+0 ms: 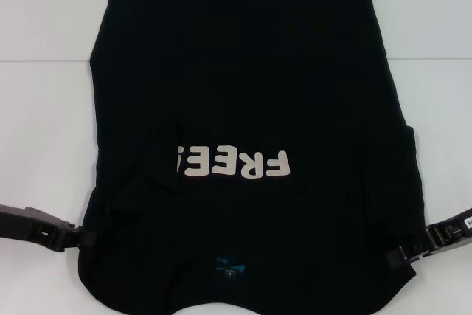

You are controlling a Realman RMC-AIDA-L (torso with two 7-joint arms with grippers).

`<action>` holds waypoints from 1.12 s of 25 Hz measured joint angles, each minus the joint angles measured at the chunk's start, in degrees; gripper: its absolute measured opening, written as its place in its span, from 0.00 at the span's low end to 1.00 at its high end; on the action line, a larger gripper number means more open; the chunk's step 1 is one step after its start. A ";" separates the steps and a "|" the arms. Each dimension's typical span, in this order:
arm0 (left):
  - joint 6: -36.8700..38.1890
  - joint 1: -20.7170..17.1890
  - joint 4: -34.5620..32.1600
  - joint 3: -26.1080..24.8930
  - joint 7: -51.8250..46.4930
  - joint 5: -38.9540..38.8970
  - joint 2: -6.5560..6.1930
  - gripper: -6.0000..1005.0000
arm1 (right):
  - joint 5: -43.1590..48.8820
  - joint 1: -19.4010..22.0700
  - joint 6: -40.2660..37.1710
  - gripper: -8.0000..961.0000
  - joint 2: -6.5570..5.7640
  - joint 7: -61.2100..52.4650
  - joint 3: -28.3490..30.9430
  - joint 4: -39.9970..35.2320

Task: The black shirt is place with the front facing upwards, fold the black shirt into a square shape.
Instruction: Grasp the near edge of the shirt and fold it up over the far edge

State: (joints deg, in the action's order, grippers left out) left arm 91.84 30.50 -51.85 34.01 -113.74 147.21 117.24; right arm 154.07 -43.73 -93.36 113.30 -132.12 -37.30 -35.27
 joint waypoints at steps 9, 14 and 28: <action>0.10 0.00 0.00 0.00 0.41 0.00 0.00 0.03 | 0.09 -0.51 0.02 0.26 0.07 -0.23 -1.37 0.27; 0.20 0.04 0.79 0.00 0.46 0.00 -0.16 0.03 | 0.10 -0.61 0.02 0.14 0.15 -0.29 -1.81 0.29; 10.61 3.63 14.69 -3.25 -1.46 -2.09 -7.64 0.03 | -0.12 -0.36 -7.58 0.04 -2.88 5.56 -1.76 -0.44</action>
State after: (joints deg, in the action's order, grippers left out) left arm 102.45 34.13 -37.16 30.76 -115.20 145.12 109.61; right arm 153.95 -44.09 -100.94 110.42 -126.57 -39.06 -35.72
